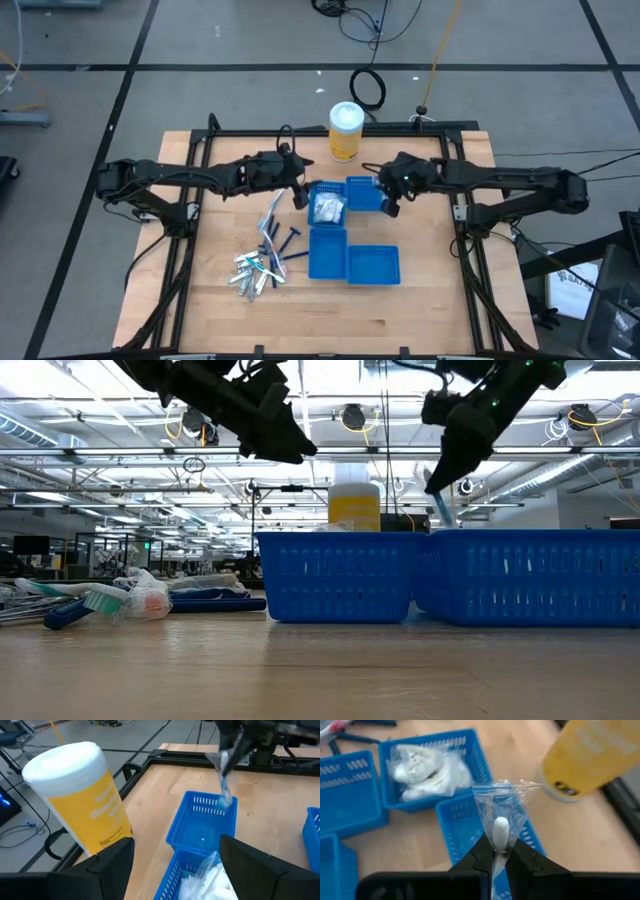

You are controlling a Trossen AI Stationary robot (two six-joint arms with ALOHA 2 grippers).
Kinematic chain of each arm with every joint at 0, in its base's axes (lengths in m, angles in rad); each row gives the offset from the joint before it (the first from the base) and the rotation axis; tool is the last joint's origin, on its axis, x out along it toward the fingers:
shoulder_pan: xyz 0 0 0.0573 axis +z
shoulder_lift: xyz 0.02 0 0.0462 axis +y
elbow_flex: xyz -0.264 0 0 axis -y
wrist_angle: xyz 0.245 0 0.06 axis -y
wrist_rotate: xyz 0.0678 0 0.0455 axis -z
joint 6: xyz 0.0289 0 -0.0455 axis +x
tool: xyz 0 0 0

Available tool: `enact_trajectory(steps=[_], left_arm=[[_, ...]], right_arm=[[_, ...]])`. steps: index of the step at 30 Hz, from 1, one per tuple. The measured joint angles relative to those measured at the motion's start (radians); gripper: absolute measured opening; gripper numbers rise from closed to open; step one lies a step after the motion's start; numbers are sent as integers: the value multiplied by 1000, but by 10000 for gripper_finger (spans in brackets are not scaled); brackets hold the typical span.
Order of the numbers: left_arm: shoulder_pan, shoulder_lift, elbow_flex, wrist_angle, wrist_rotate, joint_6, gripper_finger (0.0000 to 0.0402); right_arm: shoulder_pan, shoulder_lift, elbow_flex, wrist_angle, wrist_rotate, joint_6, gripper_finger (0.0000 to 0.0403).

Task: Pick & Place Travel size toiletries
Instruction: Put the blue toothbrush into the top right blue bin

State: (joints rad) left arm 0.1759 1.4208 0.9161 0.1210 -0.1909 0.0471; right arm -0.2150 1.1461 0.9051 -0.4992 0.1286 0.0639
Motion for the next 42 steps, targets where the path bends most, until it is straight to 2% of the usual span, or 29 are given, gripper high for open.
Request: enact_trajectory(steps=[8, 16, 26, 33, 42], left_arm=[[0, 0, 0, -36, -1, -10, 277], [0, 0, 0, -78, -2, -31, 276], [0, 0, 0, -98, -2, -53, 276], [0, 0, 0, -97, -2, -57, 278], [1, 0, 0, -97, -2, -62, 278]], right_arm=[[0, 96, 0, 74, 1, 3, 75], [0, 115, 0, 196, 1, -3, 155], [0, 121, 0, 136, 1, -15, 252], [1, 80, 0, 159, 9, -23, 274], [0, 43, 0, 144, 110, -5, 262]])
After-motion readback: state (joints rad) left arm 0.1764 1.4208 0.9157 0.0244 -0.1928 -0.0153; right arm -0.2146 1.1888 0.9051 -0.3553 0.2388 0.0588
